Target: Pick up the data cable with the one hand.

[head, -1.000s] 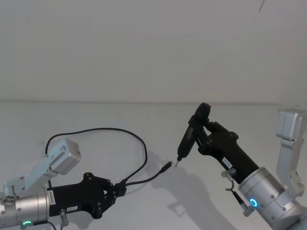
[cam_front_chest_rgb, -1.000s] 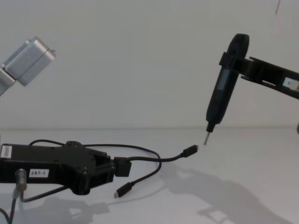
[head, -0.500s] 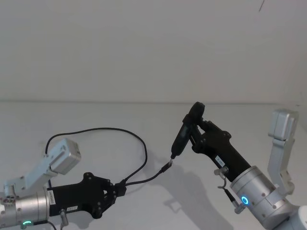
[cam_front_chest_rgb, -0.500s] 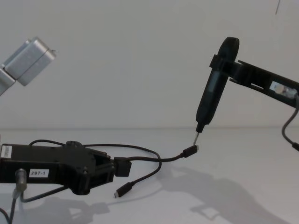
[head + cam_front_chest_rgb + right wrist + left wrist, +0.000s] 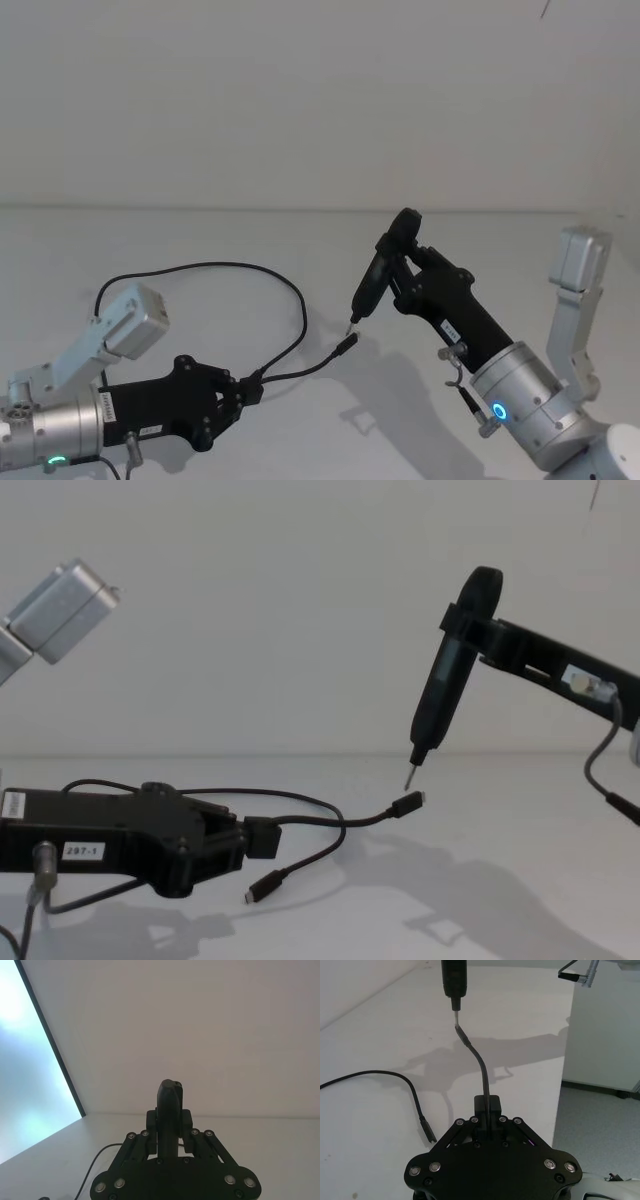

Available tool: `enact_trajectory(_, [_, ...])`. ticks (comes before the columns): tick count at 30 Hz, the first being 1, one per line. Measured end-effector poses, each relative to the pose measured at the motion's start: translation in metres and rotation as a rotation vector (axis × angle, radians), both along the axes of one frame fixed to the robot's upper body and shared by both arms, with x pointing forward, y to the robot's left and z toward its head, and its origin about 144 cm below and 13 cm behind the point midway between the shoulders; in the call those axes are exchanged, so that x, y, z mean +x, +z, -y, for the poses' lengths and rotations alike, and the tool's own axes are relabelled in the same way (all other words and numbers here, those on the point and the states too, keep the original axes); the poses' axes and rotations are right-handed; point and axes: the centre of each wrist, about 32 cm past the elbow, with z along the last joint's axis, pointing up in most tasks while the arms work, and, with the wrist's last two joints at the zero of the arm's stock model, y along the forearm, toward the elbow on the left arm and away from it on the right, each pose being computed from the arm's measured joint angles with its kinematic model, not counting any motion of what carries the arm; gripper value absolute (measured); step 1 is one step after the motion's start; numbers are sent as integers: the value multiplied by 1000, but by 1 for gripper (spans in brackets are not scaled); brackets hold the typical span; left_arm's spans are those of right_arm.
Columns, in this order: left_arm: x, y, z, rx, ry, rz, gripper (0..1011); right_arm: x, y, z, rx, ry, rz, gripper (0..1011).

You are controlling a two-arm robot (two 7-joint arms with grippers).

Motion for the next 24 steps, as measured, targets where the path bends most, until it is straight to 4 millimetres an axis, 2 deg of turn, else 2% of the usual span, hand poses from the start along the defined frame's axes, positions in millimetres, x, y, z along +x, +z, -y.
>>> enact_trajectory(24, [0,0,0,0,0,0,39,13,-12,10,-28,-6,17,279])
